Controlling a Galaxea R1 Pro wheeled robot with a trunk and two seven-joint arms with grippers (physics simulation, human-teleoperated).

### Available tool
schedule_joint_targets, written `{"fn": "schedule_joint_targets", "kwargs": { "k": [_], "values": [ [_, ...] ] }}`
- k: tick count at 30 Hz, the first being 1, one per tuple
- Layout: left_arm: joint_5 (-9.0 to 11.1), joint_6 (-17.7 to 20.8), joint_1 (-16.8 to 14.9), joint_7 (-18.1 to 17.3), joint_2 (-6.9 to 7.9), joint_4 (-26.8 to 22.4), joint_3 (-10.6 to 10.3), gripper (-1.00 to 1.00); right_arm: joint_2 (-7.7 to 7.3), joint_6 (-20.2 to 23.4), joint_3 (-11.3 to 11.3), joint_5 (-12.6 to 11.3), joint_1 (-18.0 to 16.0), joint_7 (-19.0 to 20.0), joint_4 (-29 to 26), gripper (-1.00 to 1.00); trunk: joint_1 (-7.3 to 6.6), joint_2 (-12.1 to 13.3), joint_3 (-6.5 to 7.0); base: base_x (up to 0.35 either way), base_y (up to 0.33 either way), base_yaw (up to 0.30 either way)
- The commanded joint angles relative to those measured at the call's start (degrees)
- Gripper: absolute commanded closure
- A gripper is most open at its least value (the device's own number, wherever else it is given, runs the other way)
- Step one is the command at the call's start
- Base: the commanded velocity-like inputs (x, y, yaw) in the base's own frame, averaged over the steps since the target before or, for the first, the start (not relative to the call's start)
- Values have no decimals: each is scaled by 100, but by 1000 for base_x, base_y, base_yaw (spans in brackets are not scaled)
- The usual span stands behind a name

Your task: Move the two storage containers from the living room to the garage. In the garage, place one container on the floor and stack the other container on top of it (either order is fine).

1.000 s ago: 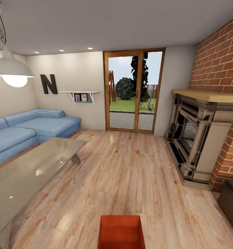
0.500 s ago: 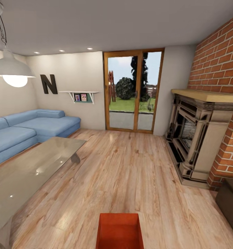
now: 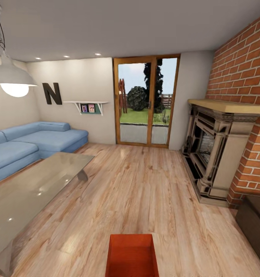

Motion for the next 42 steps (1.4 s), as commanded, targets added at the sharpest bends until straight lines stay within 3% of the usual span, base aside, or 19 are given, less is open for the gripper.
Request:
{"fn": "schedule_joint_targets", "kwargs": {
  "k": [1,42],
  "values": [
    [8,-18,-3,-8,0,4,43,-100,2,-31,44,-21,-9,-14,18,-100,0,-5,-7,-4,0,-185],
    [8,-18,-4,-8,6,0,43,-100,2,-6,61,-12,-9,-14,18,-100,0,-5,-7,0,-19,-23]
  ]
}}
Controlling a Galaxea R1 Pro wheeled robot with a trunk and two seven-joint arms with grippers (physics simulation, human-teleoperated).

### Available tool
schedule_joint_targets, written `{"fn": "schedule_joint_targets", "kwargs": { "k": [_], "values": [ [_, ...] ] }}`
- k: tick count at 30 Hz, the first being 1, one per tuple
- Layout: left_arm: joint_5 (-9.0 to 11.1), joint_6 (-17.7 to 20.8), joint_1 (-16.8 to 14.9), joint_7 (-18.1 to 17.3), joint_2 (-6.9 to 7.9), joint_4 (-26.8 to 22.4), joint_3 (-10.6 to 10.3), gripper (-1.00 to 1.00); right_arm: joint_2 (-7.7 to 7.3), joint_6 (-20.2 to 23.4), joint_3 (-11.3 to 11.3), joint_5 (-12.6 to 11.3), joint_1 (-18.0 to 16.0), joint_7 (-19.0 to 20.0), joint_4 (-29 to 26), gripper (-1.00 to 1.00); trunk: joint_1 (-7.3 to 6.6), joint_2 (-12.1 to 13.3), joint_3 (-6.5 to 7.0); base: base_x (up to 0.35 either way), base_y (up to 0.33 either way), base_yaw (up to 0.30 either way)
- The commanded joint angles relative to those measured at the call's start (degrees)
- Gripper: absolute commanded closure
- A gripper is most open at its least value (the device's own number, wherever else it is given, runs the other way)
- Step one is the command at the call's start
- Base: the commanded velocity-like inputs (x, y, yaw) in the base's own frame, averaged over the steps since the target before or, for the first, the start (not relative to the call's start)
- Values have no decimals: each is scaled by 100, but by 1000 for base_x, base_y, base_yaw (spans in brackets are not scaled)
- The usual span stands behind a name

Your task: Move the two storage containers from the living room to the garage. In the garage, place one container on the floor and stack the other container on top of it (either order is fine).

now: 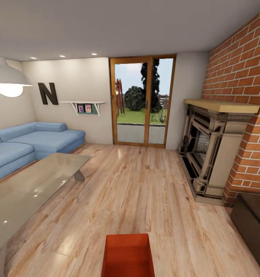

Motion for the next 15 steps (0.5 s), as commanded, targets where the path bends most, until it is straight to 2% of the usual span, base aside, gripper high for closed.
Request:
{"fn": "schedule_joint_targets", "kwargs": {
  "k": [1,15],
  "values": [
    [8,-18,-4,-7,0,6,43,-100,1,-31,44,-20,-8,-14,18,-100,0,-5,-7,0,-4,0],
    [13,-18,-4,-7,2,11,43,-100,14,-26,21,-30,-8,-14,18,-100,0,-5,-7,0,23,0]
  ]
}}
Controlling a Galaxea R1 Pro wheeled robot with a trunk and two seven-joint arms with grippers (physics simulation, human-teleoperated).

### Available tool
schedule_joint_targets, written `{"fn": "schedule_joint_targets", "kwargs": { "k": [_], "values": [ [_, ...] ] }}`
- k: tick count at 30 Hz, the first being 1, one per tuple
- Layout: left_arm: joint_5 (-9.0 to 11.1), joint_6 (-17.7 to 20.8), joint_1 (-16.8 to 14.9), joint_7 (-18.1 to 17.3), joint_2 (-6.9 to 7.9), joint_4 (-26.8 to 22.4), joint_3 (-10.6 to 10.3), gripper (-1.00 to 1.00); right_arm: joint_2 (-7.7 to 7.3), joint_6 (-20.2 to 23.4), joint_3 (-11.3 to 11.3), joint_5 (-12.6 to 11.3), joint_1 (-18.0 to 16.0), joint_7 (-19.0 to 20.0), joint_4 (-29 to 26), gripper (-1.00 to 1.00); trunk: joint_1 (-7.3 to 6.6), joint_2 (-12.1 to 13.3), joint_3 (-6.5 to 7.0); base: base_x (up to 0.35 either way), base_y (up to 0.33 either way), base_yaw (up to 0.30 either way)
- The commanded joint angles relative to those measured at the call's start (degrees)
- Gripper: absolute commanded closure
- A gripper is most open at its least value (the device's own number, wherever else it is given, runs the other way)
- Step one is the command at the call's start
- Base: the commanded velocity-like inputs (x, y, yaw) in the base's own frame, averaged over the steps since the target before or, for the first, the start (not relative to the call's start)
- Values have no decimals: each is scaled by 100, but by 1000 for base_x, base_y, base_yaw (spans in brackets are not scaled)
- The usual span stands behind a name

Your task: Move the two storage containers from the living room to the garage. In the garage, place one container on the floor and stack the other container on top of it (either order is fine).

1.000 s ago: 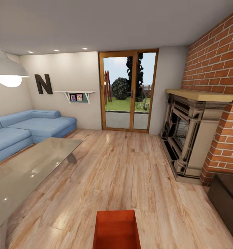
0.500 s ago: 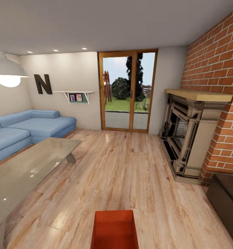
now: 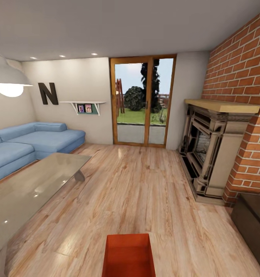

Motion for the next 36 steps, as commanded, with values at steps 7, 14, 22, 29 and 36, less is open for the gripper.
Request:
{"fn": "schedule_joint_targets", "kwargs": {
  "k": [7,14,22,29,36],
  "values": [
    [-2,-18,-4,-7,6,-8,43,-100,6,-21,37,-19,-8,-14,18,-100,0,-5,-36,0,3,0],
    [-33,-18,-4,-7,21,-47,21,-100,20,-11,40,-19,-8,0,18,-100,0,-5,-97,0,0,0],
    [-57,-18,-4,-7,112,-78,-4,-100,22,-16,39,-19,-8,-5,18,-100,0,-5,-169,0,0,0],
    [-61,-18,-4,-7,117,-79,-11,-100,19,-27,33,-19,-8,-5,18,-100,0,-5,-232,0,0,0],
    [-51,-18,-4,-7,103,-76,6,-100,17,-28,33,-19,-8,-5,18,-100,0,-5,-296,0,0,0]
  ]
}}
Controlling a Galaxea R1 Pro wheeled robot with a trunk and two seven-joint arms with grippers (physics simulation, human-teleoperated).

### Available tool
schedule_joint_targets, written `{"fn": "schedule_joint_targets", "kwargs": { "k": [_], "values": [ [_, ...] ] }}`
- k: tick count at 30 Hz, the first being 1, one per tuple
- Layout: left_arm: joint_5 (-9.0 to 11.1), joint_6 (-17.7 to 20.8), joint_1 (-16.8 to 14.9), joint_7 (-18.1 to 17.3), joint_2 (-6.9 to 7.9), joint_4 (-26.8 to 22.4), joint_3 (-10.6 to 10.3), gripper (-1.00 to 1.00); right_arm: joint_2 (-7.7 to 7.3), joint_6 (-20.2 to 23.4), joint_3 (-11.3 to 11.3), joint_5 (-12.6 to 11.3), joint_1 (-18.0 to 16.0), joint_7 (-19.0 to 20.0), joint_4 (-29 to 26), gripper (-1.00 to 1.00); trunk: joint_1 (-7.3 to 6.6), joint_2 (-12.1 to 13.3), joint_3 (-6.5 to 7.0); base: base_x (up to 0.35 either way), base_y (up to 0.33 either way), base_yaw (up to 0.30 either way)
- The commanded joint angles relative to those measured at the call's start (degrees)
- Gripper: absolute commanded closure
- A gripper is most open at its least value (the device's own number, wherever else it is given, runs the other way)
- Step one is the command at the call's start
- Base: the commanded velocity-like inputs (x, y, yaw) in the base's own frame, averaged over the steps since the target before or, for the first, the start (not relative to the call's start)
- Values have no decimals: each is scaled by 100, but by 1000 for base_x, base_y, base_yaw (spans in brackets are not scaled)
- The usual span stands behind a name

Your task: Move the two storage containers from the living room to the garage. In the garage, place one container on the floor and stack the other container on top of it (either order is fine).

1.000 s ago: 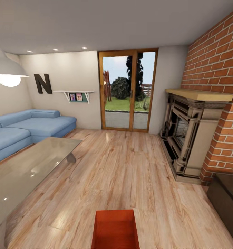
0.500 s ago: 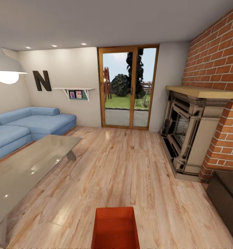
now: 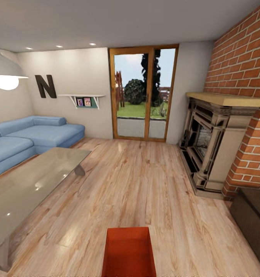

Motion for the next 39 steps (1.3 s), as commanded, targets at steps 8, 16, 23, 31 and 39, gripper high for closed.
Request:
{"fn": "schedule_joint_targets", "kwargs": {
  "k": [8,16,23,31,39],
  "values": [
    [21,-24,-4,-7,-23,8,50,-100,1,-31,45,-20,-8,-14,18,-100,0,-5,-79,0,28,0],
    [14,-17,-4,-7,-9,14,52,-100,0,-31,48,-20,-8,-14,18,-100,0,-5,-152,0,29,0],
    [9,-17,-4,-7,-7,15,50,-100,1,-24,47,-20,-8,4,18,-100,0,-5,-215,0,1,0],
    [16,-16,-4,-7,-13,17,50,-100,-1,-7,44,-31,-8,48,18,-100,0,-5,-287,0,0,-5],
    [23,-16,-4,-7,-8,17,51,-100,-1,-48,36,-61,-8,47,18,-100,0,-5,-360,0,0,-73]
  ]
}}
